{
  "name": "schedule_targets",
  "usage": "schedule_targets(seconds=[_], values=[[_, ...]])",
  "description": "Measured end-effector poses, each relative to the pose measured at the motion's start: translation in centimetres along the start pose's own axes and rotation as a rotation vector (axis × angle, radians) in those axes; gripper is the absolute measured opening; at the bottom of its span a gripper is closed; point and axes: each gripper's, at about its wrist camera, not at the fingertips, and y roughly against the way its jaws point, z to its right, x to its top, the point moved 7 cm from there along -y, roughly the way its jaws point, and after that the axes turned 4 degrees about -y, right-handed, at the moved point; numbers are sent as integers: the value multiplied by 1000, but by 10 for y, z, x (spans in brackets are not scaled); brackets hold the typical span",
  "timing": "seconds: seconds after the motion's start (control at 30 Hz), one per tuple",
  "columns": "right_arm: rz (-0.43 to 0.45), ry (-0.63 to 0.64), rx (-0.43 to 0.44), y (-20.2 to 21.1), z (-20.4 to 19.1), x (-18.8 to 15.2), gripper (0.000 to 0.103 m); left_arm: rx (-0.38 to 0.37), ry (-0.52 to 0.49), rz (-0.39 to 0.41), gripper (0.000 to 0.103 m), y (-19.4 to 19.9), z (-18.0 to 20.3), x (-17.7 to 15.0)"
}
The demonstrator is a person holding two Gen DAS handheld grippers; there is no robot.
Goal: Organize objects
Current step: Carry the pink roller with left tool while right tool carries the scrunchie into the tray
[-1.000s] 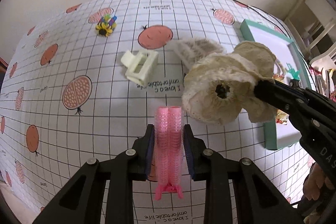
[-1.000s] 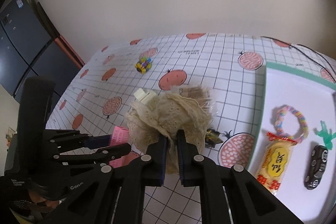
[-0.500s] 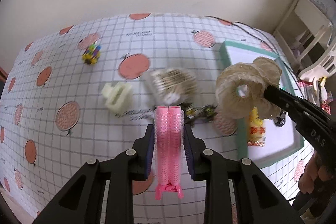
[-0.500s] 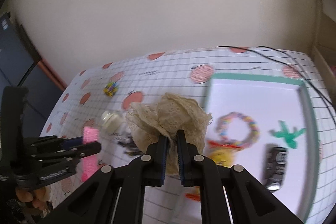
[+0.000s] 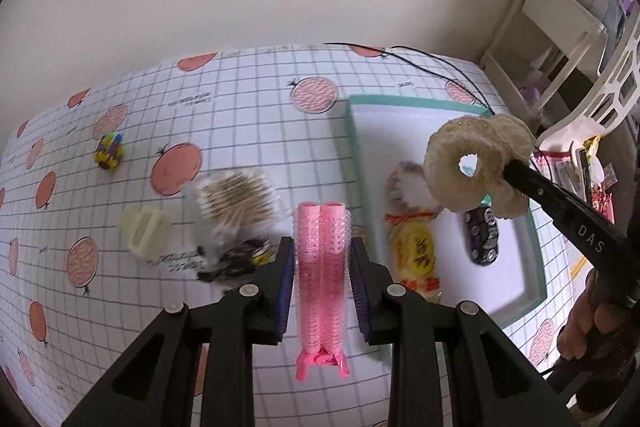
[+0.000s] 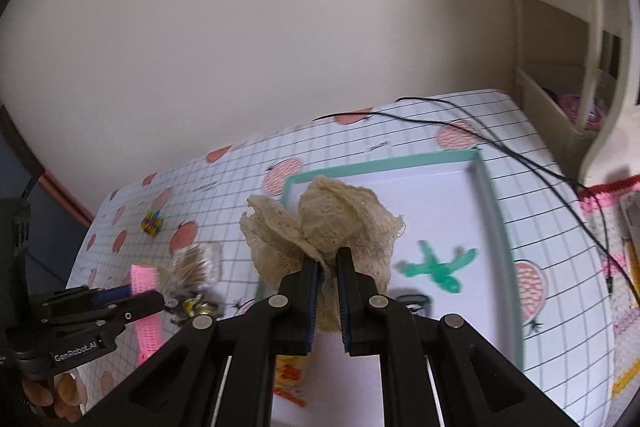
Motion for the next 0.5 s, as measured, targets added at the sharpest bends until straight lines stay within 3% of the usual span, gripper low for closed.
schedule_targets(seconds=[0.5], values=[[59, -100, -77, 1, 48, 23, 10, -48, 1, 59, 28, -24, 50, 56]])
